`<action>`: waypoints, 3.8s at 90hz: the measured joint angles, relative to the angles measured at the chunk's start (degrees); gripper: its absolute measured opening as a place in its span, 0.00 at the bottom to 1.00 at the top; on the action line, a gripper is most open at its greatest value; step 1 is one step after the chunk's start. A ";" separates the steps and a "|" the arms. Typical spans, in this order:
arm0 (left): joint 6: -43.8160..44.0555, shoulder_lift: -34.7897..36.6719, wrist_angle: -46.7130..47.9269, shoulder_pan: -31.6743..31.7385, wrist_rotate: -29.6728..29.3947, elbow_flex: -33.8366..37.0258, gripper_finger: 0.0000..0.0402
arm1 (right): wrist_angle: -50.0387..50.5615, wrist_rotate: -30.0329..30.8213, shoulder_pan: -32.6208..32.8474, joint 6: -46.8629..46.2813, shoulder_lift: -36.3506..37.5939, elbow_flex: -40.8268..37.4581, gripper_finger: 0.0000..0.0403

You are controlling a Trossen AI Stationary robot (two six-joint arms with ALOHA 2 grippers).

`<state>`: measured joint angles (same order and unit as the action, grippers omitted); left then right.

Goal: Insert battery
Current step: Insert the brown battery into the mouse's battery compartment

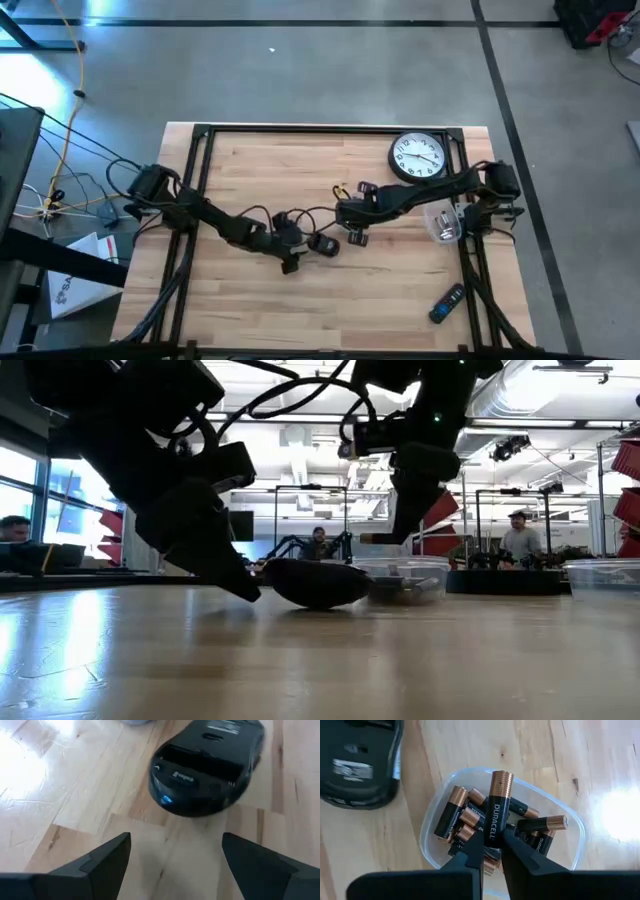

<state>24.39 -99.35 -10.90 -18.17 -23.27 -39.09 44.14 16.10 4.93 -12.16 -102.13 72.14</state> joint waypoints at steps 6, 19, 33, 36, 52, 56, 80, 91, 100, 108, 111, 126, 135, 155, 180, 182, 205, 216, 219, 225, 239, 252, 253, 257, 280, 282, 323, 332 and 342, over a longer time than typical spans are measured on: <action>0.02 0.00 -0.06 0.00 -0.02 0.00 0.74 | -0.04 0.00 0.00 -0.02 0.00 0.00 0.06; 0.04 0.00 -0.02 0.00 -0.05 0.00 0.74 | -0.32 0.00 0.00 -0.10 0.00 0.00 0.06; 0.52 0.02 0.27 -0.17 0.20 0.00 0.74 | -1.38 -0.86 0.71 -1.96 0.00 0.00 0.06; 0.50 0.02 0.25 -0.37 0.32 0.00 0.74 | -1.95 -1.13 1.10 -2.42 0.00 0.00 0.06; 0.78 0.02 0.21 -2.49 0.48 0.00 0.74 | -6.86 -2.13 3.58 -5.83 0.00 0.00 0.06; 1.14 0.02 0.22 -3.22 0.48 0.00 0.74 | -8.55 -2.33 4.29 -7.20 -0.28 0.00 0.06; 3.63 -0.11 -0.90 -6.63 -6.02 0.00 0.74 | -19.02 -2.77 8.56 -14.93 -2.41 -0.02 0.06; 4.12 -0.13 -1.07 -7.08 -8.06 0.00 0.74 | -23.15 -2.65 9.01 -19.79 -4.94 -0.02 0.06; 4.56 -0.13 -1.45 -7.10 -9.06 0.00 0.74 | -26.89 -2.29 9.69 -23.70 -6.30 -0.02 0.06; 4.51 -0.13 -1.98 -7.13 -10.00 -0.01 0.74 | -28.44 -0.09 10.41 -28.03 -6.67 -0.02 0.06; 4.16 -0.16 -2.75 -7.13 -10.48 -0.01 0.74 | -28.42 1.21 10.66 -29.84 -6.67 -0.02 0.06; 2.97 -0.68 -3.60 -7.17 -13.04 -0.02 0.74 | -31.05 6.85 12.39 -38.03 -7.46 -0.02 0.06; 2.99 -2.24 -3.98 -7.37 -13.24 -0.02 0.74 | -33.93 8.83 13.20 -39.41 -9.08 -0.02 0.06; 3.84 -6.12 -8.90 -8.51 -12.12 0.02 0.74 | -31.84 14.49 14.33 -45.79 -10.69 -0.04 0.06; 0.96 -7.41 -13.17 -9.14 -12.00 0.00 0.74 | -30.40 15.21 16.22 -50.71 -10.69 -0.02 0.06; 0.94 -7.41 -13.15 -9.18 -12.05 0.00 0.74 | -30.38 15.21 16.24 -50.84 -10.69 -0.02 0.06; -1.02 -7.41 -14.94 -10.32 -12.07 0.00 0.74 | -30.01 14.88 16.24 -50.80 -10.67 -0.02 0.06; -0.85 -7.39 -14.68 -10.51 -12.70 0.00 0.74 | -30.01 14.86 16.24 -50.84 -10.64 -0.02 0.06; -0.65 -7.39 -14.39 -10.45 -12.80 0.00 0.74 | -30.01 14.86 16.24 -50.84 -10.64 -0.02 0.06; -0.54 -7.39 -14.07 -10.45 -12.74 0.00 0.74 | -30.01 14.84 16.24 -51.04 -10.64 -0.02 0.06; -0.54 -7.39 -13.92 -10.43 -12.63 0.00 0.74 | -29.99 14.42 16.24 -51.41 -10.63 -0.02 0.06; -0.50 -7.39 -14.40 -10.43 -12.61 0.00 0.74 | -30.00 14.29 16.24 -51.00 -10.60 -0.02 0.06; -0.49 -7.39 -14.43 -10.43 -12.60 0.00 0.74 | -30.01 14.29 16.24 -50.99 -10.60 -0.02 0.06; -0.47 -7.39 -14.46 -10.43 -12.61 0.00 0.74 | -30.01 14.29 16.24 -50.94 -10.60 -0.02 0.06; -0.30 -7.39 -15.86 -9.80 -13.28 0.00 0.74 | -30.27 11.99 15.69 -44.65 -11.17 0.00 0.06; -0.16 -7.39 -16.02 -9.64 -13.29 0.00 0.74 | -30.34 11.76 15.62 -44.00 -11.33 0.00 0.06; 0.52 -7.37 -16.02 -8.41 -13.35 0.00 0.74 | -25.92 12.26 15.88 -32.18 -11.47 0.00 0.06; 0.51 -7.37 -16.03 -8.40 -13.39 0.00 0.74 | -27.45 12.30 16.33 -29.22 -11.47 0.00 0.06; 0.50 -7.37 -16.02 -8.41 -13.44 0.00 0.74 | -27.77 12.18 16.46 -28.22 -11.47 0.00 0.06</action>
<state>24.88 -106.72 -26.92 -26.59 -36.71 -39.09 16.37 28.28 21.39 -40.38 -113.60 72.14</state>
